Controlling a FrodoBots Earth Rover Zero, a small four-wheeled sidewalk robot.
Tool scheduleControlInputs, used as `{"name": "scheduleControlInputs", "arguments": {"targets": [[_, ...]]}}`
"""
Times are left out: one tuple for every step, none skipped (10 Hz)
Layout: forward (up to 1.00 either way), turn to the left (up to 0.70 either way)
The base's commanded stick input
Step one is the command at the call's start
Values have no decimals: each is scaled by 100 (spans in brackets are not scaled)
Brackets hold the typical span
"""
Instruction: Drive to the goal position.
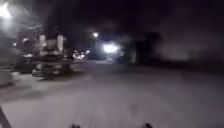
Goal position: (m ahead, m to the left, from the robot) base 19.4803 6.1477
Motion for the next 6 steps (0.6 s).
{"name": "scheduleControlInputs", "arguments": {"targets": [[70,0],[70,0],[70,0],[70,0],[70,0],[70,0]]}}
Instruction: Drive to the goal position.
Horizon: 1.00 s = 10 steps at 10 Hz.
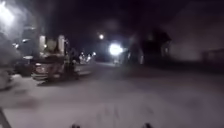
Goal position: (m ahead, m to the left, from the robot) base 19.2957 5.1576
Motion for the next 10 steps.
{"name": "scheduleControlInputs", "arguments": {"targets": [[70,0],[70,0],[70,0],[70,0],[70,0],[70,7],[70,34],[70,35],[70,22],[70,8]]}}
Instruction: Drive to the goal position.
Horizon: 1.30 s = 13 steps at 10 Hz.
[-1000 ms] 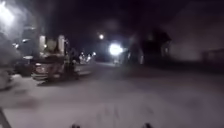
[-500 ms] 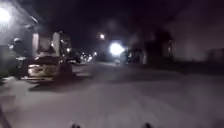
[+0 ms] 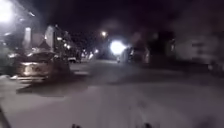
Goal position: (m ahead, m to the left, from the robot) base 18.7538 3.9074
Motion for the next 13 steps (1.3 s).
{"name": "scheduleControlInputs", "arguments": {"targets": [[70,0],[70,0],[70,0],[70,0],[70,0],[70,0],[70,0],[70,0],[70,0],[70,0],[70,0],[70,0],[70,0]]}}
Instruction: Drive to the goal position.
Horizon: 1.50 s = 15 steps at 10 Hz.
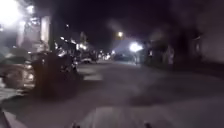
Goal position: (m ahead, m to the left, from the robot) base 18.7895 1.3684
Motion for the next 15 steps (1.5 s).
{"name": "scheduleControlInputs", "arguments": {"targets": [[70,0],[70,0],[70,0],[70,0],[70,0],[70,0],[70,0],[70,0],[70,0],[70,0],[70,0],[70,0],[70,0],[70,0],[70,0]]}}
